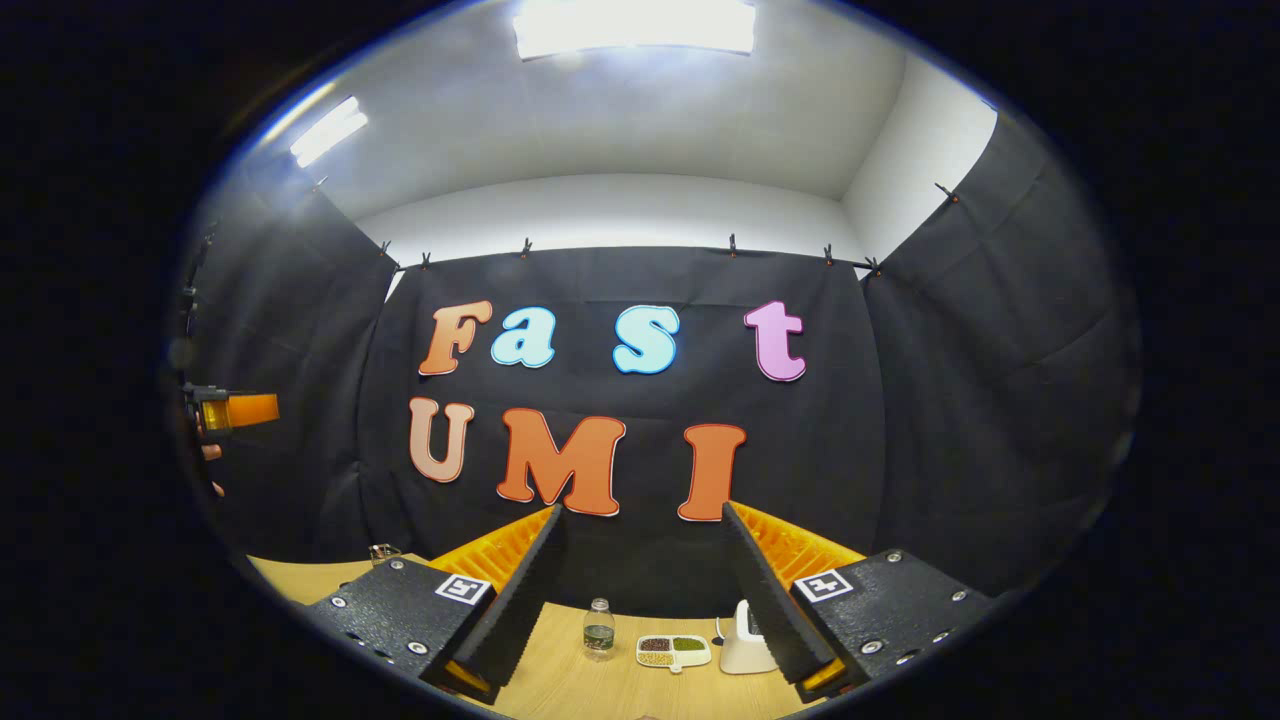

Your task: First push the handle of the pot to place it horizontally, then grasp the pot with both hands and set it on the induction cooktop.

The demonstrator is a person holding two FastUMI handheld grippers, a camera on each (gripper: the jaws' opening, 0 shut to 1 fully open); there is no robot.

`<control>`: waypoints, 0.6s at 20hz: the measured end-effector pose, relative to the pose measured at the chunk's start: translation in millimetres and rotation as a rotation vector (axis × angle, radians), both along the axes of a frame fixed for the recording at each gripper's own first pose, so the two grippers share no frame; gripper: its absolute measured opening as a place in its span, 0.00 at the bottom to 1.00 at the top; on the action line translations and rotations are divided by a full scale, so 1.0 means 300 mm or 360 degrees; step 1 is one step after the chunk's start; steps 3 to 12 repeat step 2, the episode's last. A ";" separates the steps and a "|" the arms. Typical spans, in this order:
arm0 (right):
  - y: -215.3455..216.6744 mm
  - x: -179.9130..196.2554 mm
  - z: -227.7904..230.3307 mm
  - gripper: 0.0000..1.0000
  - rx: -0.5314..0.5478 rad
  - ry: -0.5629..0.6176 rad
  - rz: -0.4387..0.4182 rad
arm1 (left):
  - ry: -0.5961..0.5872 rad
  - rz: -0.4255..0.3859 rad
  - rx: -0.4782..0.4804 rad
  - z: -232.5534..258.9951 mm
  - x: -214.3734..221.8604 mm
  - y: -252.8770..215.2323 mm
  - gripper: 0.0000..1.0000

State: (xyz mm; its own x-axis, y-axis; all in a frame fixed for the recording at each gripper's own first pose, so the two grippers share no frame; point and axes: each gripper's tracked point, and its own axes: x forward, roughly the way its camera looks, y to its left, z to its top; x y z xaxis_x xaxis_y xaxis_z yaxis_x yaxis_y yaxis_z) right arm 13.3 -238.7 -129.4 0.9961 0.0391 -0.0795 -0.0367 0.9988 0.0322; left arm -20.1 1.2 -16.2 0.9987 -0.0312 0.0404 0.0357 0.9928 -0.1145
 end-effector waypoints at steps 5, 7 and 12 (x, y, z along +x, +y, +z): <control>0.005 -0.013 0.003 0.95 -0.0020 -0.0012 0.0015 | 0.0021 -0.0009 -0.0023 -0.010 -0.007 -0.010 0.95; 0.005 -0.013 0.003 0.95 -0.0020 -0.0012 0.0015 | 0.0021 -0.0009 -0.0023 -0.010 -0.007 -0.010 0.95; 0.005 -0.013 0.003 0.95 -0.0020 -0.0012 0.0015 | 0.0021 -0.0009 -0.0023 -0.010 -0.007 -0.010 0.95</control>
